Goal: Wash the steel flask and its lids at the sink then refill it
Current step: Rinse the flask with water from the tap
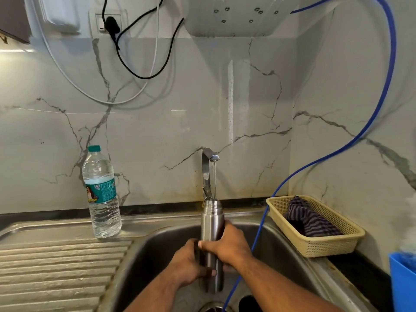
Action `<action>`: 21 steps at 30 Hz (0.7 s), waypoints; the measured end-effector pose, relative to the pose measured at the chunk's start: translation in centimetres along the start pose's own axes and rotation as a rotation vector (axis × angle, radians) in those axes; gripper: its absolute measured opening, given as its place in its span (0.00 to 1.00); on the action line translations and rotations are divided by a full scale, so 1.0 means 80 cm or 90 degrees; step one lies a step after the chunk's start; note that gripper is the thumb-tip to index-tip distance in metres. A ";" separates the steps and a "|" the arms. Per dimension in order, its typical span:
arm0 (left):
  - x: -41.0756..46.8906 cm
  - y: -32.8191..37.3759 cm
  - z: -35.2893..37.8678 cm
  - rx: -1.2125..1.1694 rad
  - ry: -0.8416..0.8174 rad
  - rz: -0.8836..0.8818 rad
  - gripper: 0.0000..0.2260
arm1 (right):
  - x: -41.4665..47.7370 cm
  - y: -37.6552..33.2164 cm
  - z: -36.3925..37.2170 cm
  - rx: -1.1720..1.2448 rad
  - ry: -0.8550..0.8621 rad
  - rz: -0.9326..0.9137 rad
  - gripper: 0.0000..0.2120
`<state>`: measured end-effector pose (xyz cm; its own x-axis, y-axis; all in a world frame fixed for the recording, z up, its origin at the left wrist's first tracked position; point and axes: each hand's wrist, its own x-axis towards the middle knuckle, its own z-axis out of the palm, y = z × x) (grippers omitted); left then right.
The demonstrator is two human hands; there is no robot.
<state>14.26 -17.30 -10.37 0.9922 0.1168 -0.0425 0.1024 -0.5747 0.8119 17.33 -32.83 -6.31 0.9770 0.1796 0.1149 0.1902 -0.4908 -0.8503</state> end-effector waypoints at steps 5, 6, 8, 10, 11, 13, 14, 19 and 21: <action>0.000 0.003 0.001 -0.025 -0.003 0.003 0.37 | 0.002 -0.001 -0.001 0.021 0.003 0.010 0.33; 0.000 0.004 0.001 -0.019 -0.005 0.006 0.36 | 0.001 0.000 0.001 -0.004 -0.006 0.007 0.33; 0.000 0.003 0.001 -0.024 -0.009 0.006 0.36 | 0.000 -0.003 0.001 -0.014 0.032 -0.031 0.33; 0.001 0.004 0.000 -0.026 -0.008 0.009 0.37 | 0.003 -0.007 -0.002 0.014 0.058 -0.047 0.32; 0.001 0.004 0.000 -0.025 -0.005 0.010 0.37 | 0.002 -0.007 -0.003 0.021 0.047 -0.034 0.32; 0.000 0.003 0.002 -0.012 -0.003 0.015 0.38 | -0.003 -0.003 0.000 -0.003 -0.018 0.016 0.32; 0.000 0.003 0.002 -0.003 -0.003 0.017 0.38 | -0.005 -0.003 0.000 -0.020 -0.035 0.027 0.32; -0.002 0.005 -0.001 -0.012 -0.010 0.006 0.36 | 0.002 -0.010 -0.006 0.048 0.039 -0.005 0.30; -0.003 0.005 0.001 -0.011 -0.010 0.014 0.38 | -0.004 -0.005 -0.002 0.010 -0.032 0.044 0.31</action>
<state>14.07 -17.63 -10.07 0.9953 0.0909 -0.0332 0.0788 -0.5628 0.8229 16.96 -32.85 -5.89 0.9816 0.1884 0.0300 0.1206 -0.4908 -0.8629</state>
